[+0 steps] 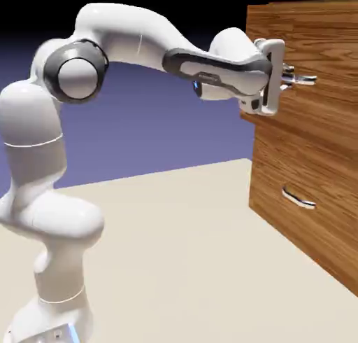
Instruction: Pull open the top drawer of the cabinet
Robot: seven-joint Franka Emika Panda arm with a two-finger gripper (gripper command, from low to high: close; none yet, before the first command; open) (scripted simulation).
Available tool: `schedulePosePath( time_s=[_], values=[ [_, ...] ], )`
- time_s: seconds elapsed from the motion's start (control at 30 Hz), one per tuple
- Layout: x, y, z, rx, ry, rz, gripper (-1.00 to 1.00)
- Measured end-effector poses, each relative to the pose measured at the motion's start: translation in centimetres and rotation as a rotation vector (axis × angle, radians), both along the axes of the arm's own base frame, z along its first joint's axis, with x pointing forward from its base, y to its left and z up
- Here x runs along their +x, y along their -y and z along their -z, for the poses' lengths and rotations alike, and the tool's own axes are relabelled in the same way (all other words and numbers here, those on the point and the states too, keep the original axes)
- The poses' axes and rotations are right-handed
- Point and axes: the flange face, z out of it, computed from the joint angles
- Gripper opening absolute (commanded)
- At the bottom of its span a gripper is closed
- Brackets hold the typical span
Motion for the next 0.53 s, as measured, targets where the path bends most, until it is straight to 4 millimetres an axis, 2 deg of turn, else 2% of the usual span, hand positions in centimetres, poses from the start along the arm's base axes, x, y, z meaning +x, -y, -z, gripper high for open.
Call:
schedulePosePath(
  time_s=[0.2, 0.43, 0.47, 0.53],
  values=[
    [-6.0, 0.0, 0.0, 0.0, 0.0, 0.0, -1.0],
    [-14.1, 0.0, 0.0, 0.0, 0.0, 0.0, -1.0],
    [-14.5, 0.0, 0.0, 0.0, 0.0, 0.0, 1.0],
    [-14.5, 0.0, 0.0, 0.0, -0.001, 0.0, 1.0]
  ],
)
